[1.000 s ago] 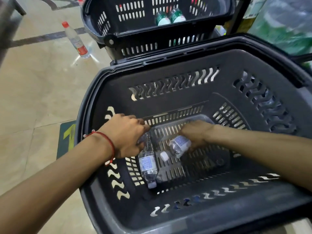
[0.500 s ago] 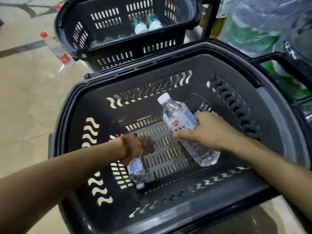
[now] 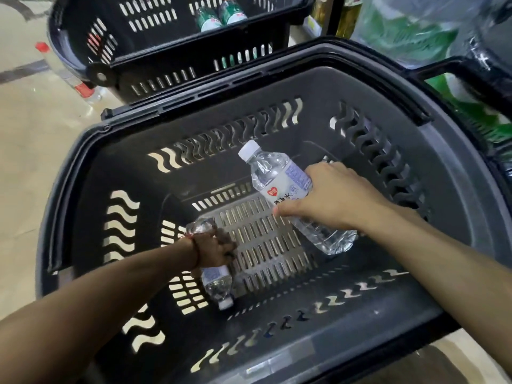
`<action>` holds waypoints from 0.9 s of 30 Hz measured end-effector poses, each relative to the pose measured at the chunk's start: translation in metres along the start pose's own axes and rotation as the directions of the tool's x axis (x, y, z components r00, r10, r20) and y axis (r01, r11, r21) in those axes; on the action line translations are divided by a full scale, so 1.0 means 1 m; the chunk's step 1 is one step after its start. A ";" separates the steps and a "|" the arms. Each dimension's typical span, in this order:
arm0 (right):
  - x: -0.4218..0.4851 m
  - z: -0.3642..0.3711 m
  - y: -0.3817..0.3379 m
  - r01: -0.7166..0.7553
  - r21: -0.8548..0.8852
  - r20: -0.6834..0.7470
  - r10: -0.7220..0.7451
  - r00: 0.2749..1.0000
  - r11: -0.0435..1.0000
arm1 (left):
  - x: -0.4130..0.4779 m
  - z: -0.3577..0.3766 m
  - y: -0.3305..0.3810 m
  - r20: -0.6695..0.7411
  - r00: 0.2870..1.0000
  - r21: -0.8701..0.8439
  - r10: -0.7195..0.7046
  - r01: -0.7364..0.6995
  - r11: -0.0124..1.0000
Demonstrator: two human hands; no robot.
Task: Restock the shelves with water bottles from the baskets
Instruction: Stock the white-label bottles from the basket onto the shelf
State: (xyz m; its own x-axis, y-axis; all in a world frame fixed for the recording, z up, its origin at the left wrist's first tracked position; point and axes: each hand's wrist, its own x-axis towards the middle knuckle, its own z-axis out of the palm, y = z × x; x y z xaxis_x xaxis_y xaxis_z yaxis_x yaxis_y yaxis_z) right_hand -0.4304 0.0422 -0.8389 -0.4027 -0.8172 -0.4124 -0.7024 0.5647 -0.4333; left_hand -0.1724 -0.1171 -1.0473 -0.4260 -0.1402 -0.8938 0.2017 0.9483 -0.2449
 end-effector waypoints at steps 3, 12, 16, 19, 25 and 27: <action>0.002 0.000 0.005 -0.016 0.012 -0.021 0.016 1.000 1.000 | -0.005 -0.034 -0.011 -0.158 0.987 -0.186 0.009 -0.039 0.982; -0.010 -0.013 0.005 0.040 0.415 -0.285 0.089 0.954 0.909 | -0.061 -0.066 -0.005 -0.255 0.872 -0.951 -0.418 -0.305 -0.056; -0.041 -0.041 -0.010 0.176 0.588 -0.422 0.114 0.900 0.789 | -0.103 -0.098 0.000 -0.289 0.810 -0.852 -0.511 -0.460 -0.248; -0.064 -0.056 -0.011 0.270 0.629 -0.510 0.125 0.851 0.729 | -0.135 -0.134 0.000 -0.344 0.719 -0.760 -0.604 -0.591 -0.270; -0.135 -0.092 -0.004 0.395 0.676 -0.565 0.093 0.820 0.623 | -0.191 -0.208 -0.007 -0.451 0.666 -0.584 -0.594 -0.723 -0.368; -0.155 -0.103 0.003 0.417 0.702 -0.584 0.132 0.801 0.578 | -0.208 -0.234 -0.002 -0.504 0.657 -0.524 -0.561 -0.749 -0.406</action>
State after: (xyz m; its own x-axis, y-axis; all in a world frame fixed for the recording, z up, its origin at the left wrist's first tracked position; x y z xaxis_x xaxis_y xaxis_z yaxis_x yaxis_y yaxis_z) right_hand -0.4304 0.1582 -0.6936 -0.7580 -0.6472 0.0808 -0.1619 0.0668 -0.9845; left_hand -0.2907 -0.0228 -0.7727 -0.8375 -0.4807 -0.2600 -0.2247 -0.1308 0.9656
